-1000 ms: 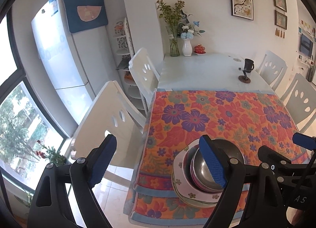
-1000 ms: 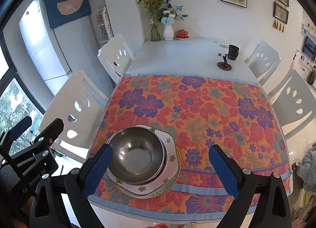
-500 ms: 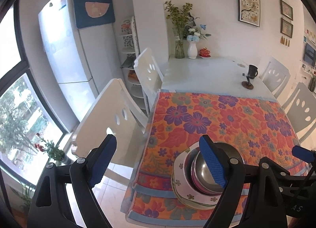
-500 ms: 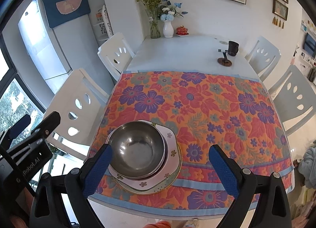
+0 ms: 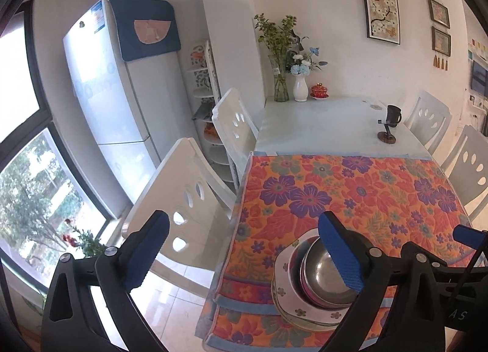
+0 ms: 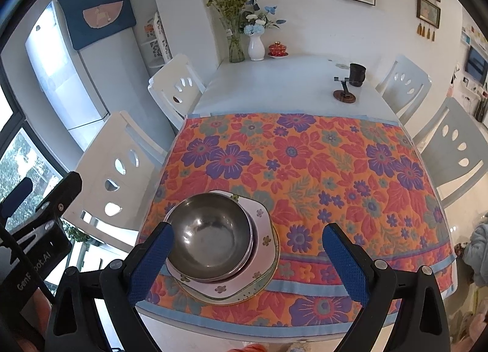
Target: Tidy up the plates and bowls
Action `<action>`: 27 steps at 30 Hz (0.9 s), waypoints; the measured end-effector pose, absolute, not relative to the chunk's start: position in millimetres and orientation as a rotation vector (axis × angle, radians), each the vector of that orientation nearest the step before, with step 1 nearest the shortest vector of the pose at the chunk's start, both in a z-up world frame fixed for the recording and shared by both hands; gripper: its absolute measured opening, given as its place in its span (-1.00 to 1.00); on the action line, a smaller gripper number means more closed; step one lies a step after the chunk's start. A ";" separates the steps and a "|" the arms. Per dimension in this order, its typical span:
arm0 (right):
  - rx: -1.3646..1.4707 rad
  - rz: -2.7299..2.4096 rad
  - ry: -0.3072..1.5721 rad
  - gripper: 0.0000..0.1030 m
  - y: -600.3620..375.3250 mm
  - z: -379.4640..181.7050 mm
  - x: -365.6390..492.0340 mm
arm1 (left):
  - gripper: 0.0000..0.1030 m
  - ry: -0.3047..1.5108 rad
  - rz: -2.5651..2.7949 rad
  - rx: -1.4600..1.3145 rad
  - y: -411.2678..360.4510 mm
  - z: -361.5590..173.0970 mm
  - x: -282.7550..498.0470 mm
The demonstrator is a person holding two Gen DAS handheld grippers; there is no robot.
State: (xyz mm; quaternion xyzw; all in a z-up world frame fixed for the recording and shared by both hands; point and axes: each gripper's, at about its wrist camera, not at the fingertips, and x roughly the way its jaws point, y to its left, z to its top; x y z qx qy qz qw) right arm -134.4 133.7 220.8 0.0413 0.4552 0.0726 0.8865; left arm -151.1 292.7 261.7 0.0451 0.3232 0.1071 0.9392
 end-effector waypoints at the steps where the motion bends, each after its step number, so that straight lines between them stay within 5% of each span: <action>1: 0.092 0.150 0.949 0.89 133.4 221.1 -133.3 | 0.93 0.660 0.220 0.087 293.2 261.6 -149.9; 27: 0.216 0.164 0.973 0.89 135.3 210.5 -115.4 | 0.99 0.697 0.246 0.182 286.6 250.9 -129.5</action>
